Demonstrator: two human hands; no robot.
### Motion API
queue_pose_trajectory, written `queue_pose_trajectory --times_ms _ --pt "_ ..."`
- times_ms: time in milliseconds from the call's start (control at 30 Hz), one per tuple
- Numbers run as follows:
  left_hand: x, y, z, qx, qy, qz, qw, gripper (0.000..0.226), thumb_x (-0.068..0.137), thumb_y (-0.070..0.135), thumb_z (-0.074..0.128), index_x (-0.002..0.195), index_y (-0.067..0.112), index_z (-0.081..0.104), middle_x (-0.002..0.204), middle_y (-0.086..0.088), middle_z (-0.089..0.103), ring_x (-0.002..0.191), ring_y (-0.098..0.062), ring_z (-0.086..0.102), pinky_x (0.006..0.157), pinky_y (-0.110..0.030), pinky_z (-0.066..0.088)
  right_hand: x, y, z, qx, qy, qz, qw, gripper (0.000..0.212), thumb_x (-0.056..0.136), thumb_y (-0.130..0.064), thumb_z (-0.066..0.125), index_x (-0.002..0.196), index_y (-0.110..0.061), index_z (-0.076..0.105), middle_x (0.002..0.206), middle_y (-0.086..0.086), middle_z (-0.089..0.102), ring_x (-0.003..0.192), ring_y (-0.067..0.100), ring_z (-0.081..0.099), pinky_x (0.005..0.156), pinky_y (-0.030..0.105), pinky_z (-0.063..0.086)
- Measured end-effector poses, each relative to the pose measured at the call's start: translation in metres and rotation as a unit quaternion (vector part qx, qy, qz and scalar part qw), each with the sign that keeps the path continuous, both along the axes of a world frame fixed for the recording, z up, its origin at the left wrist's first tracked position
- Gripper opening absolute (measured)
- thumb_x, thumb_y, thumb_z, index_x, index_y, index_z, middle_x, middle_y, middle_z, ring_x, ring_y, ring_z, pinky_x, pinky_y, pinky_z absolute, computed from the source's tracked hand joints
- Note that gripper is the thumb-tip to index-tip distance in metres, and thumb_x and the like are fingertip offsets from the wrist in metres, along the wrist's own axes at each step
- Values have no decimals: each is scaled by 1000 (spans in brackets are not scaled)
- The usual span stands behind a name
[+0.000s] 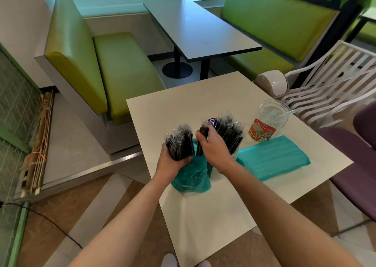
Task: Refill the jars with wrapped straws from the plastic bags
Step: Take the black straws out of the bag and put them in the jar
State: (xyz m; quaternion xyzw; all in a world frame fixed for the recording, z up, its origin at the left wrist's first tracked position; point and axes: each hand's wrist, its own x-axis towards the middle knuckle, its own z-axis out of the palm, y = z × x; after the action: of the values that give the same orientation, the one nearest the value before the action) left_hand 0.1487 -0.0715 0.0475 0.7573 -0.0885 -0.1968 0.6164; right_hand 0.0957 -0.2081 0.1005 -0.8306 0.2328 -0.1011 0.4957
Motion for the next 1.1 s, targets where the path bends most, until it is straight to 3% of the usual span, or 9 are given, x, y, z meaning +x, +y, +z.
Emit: queue_pose_trajectory --times_ms 200,367,500,633,733,800,933,1100 --pt "-1 -2 0 1 0 -10 1000 71 69 16 88 118 30 38 107 16 55 101 -8 53 69 -8 41 -5 0 2 14 14 34 999 23 100 -28 51 118 -14 55 107 0 67 97 13 59 74 23 40" --pt "0 -3 0 -7 -4 -11 1000 70 69 14 87 120 28 41 110 12 58 103 -9 55 67 -8 44 -9 -3 4 39 24 51 998 25 101 -32 47 122 -21 50 107 -4 69 103 12 58 84 27 38" --pt "0 -3 0 -7 -3 -9 1000 72 69 16 88 119 27 39 114 9 56 106 -11 54 71 -9 41 -8 -10 15 -10 -24 22 999 30 101 -39 42 122 -19 48 101 -1 64 93 15 59 83 36 45" --pt "0 -6 0 -4 -4 -10 1000 70 69 18 88 118 28 39 117 8 57 109 -13 54 77 -17 42 -5 -17 36 -67 -66 -13 995 30 102 -40 39 109 -12 49 85 -8 61 74 12 57 73 39 48" --pt "-1 -7 3 -1 0 -14 1000 68 71 15 86 118 26 38 117 8 55 109 -11 52 81 -19 41 -2 -25 55 -59 -103 -56 991 24 102 -39 39 105 -16 45 87 -3 66 76 20 63 72 47 53" --pt "-2 -6 4 -4 3 -15 1000 69 72 14 86 121 24 39 117 8 54 109 -11 51 84 -20 41 0 -32 68 -51 -122 -83 988 20 103 -37 39 106 -17 43 88 -2 68 75 19 65 71 44 55" --pt "-2 -4 4 -9 11 -14 1000 69 73 12 85 120 25 37 118 8 53 112 -11 49 88 -23 40 -2 -45 91 -49 -180 -145 972 21 103 -33 38 113 -15 42 84 -3 68 70 8 61 60 19 45" --pt "-2 -4 5 -8 14 -10 1000 73 72 13 85 127 22 39 120 9 52 112 -11 49 88 -24 41 -3 -59 92 -88 -212 -197 953 22 103 -36 37 112 -16 39 87 0 69 76 17 62 70 33 47"
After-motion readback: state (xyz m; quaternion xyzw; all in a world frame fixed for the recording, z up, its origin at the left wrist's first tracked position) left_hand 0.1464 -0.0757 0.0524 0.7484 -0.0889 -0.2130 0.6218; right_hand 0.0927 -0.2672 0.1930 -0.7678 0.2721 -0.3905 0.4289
